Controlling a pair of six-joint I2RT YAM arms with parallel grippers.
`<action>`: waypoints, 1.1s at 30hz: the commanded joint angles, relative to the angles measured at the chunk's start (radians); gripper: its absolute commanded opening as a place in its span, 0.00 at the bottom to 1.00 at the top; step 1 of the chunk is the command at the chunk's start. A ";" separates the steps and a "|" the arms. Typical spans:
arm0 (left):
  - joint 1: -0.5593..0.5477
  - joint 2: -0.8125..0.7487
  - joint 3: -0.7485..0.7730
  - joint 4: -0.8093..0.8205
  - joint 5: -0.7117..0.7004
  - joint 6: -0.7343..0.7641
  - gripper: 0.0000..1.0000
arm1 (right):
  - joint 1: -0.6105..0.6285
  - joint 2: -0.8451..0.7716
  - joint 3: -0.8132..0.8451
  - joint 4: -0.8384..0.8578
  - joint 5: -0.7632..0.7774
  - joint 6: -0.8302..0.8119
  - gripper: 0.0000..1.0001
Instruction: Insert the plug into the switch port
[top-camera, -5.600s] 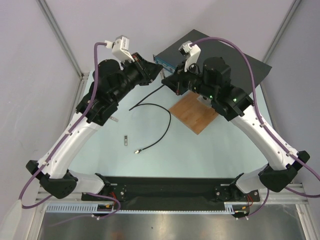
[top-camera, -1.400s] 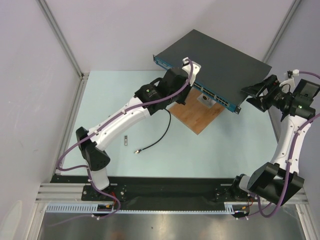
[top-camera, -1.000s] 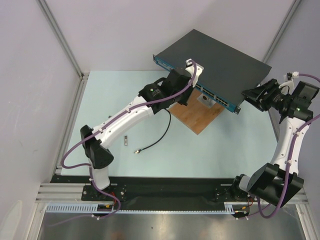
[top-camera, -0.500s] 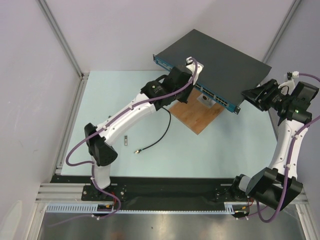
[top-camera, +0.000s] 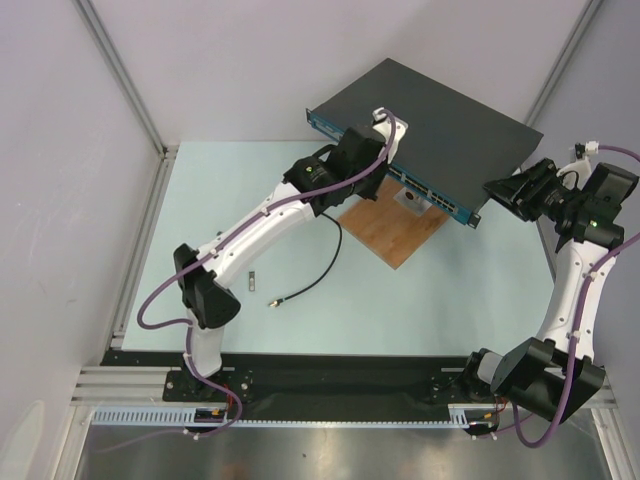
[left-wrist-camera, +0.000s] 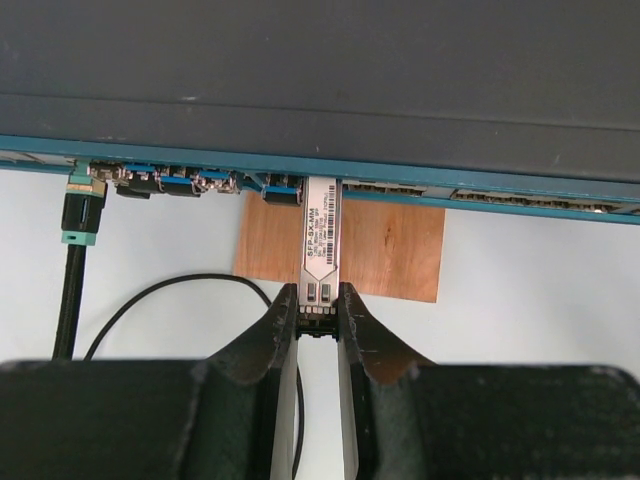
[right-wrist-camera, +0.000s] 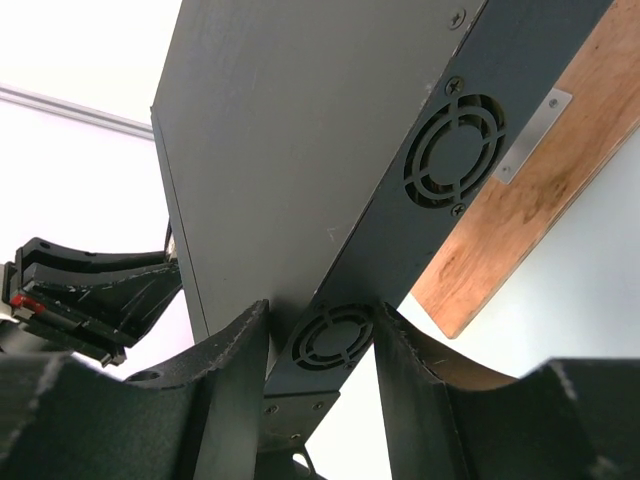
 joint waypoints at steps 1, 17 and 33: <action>0.008 0.012 0.053 0.014 -0.007 0.004 0.00 | 0.071 0.002 -0.015 0.037 -0.085 -0.012 0.25; 0.017 0.012 0.107 0.022 -0.003 -0.026 0.01 | 0.074 -0.002 -0.019 0.037 -0.084 -0.015 0.24; 0.019 0.061 0.113 0.015 0.048 -0.050 0.00 | 0.080 -0.003 -0.019 0.039 -0.081 -0.018 0.23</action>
